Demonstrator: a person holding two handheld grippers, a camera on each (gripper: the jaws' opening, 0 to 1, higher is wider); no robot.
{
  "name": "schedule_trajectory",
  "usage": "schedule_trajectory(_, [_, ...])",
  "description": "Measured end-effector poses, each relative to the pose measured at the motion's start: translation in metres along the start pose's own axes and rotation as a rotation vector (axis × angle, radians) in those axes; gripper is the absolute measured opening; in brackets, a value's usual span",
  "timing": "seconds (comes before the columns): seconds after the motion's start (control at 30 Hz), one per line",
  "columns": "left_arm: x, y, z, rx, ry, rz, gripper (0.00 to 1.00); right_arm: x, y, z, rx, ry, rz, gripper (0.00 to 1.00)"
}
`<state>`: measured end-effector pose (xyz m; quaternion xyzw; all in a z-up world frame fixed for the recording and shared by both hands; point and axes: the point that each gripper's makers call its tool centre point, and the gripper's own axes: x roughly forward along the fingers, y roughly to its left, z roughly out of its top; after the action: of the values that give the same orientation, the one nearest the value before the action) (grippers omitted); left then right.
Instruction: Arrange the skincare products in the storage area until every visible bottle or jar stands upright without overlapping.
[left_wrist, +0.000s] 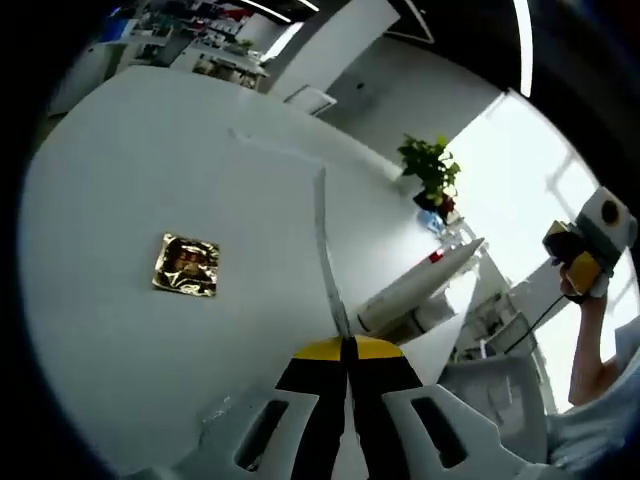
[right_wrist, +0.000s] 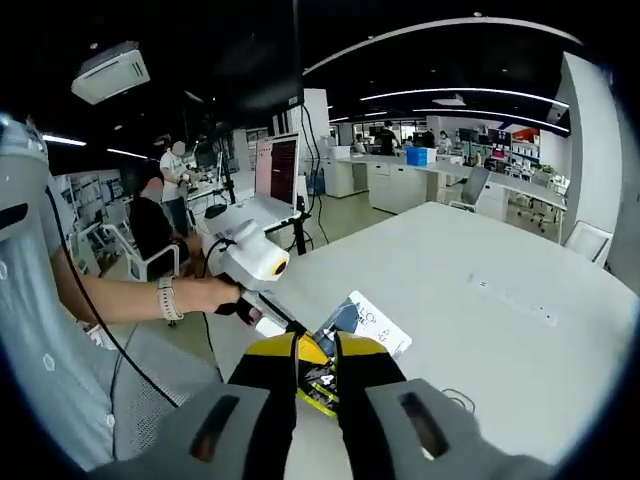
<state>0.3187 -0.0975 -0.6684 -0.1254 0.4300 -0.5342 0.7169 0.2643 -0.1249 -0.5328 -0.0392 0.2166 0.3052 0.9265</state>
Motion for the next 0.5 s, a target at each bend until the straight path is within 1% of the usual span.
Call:
schedule_trajectory(0.07, [0.000, -0.001, -0.005, -0.008, 0.013, -0.002, 0.00, 0.005, 0.008, -0.011, 0.025, 0.015, 0.024, 0.15])
schedule_trajectory(0.13, [0.001, -0.001, -0.011, -0.005, 0.024, 0.008, 0.00, 0.008, 0.011, -0.017, 0.036, 0.019, 0.025, 0.15])
schedule_trajectory(0.17, [0.000, 0.000, -0.013, -0.010, 0.027, 0.006, 0.00, 0.010, 0.013, -0.024, 0.045, 0.032, 0.027, 0.15])
schedule_trajectory(0.23, [0.001, 0.000, -0.016, -0.023, 0.029, 0.000, 0.00, 0.012, 0.012, -0.034, 0.044, 0.057, 0.004, 0.15])
schedule_trajectory(0.3, [0.002, 0.001, -0.019, -0.031, 0.039, -0.001, 0.00, 0.015, 0.015, -0.043, 0.057, 0.072, -0.004, 0.15])
schedule_trajectory(0.33, [0.003, 0.002, -0.022, -0.036, 0.055, 0.000, 0.00, 0.018, 0.017, -0.049, 0.054, 0.080, -0.009, 0.15])
schedule_trajectory(0.4, [0.004, 0.003, -0.025, -0.048, 0.059, 0.000, 0.00, 0.021, 0.016, -0.065, 0.050, 0.124, -0.026, 0.16])
schedule_trajectory(0.5, [0.006, 0.002, -0.029, -0.063, 0.066, -0.012, 0.00, 0.025, 0.016, -0.080, 0.048, 0.161, -0.044, 0.17])
